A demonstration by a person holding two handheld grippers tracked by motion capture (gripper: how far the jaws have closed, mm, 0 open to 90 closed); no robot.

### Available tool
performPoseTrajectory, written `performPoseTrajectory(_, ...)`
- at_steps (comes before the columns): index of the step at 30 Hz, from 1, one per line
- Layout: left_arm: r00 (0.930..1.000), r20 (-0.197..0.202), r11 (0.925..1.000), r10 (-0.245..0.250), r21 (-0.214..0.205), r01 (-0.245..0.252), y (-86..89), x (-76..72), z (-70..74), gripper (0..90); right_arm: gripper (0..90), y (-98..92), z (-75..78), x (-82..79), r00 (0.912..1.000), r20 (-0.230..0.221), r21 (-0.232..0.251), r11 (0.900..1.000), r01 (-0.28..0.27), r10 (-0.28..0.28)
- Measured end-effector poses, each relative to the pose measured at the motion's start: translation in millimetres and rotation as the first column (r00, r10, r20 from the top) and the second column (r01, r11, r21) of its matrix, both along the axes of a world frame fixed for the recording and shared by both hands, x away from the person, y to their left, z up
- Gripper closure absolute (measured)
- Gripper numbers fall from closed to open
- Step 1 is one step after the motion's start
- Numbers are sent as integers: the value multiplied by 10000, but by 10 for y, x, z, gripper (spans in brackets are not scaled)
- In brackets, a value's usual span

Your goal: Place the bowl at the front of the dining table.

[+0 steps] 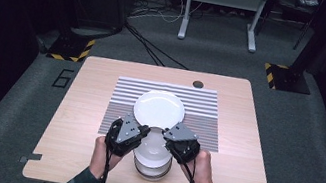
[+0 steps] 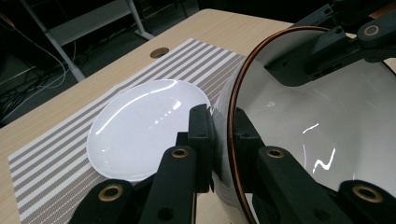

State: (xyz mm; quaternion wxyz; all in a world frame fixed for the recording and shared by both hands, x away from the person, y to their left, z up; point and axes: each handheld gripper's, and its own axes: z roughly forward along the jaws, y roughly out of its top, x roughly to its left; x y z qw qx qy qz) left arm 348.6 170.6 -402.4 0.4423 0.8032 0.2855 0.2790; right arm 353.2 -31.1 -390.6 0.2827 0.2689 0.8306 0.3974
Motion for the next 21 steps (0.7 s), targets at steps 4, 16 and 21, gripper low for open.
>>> performPoseTrajectory(4, 10000, 54, 10000, 11, -48, -11, 5, 4, 18, 821, 828, 6, 25, 2, 10000, 75, -44, 10000, 0, 1)
performPoseTrajectory(16, 9995, 310, 10000, 8, 18, -8, 15, 22, 84, 821, 828, 20, 88, 12, 9995, 315, -63, 10000, -1, 3)
performPoseTrajectory(21, 9993, 376, 10000, 8, 65, -10, 16, 34, 115, 821, 829, 23, 115, 21, 9991, 432, -62, 10000, 10, -7)
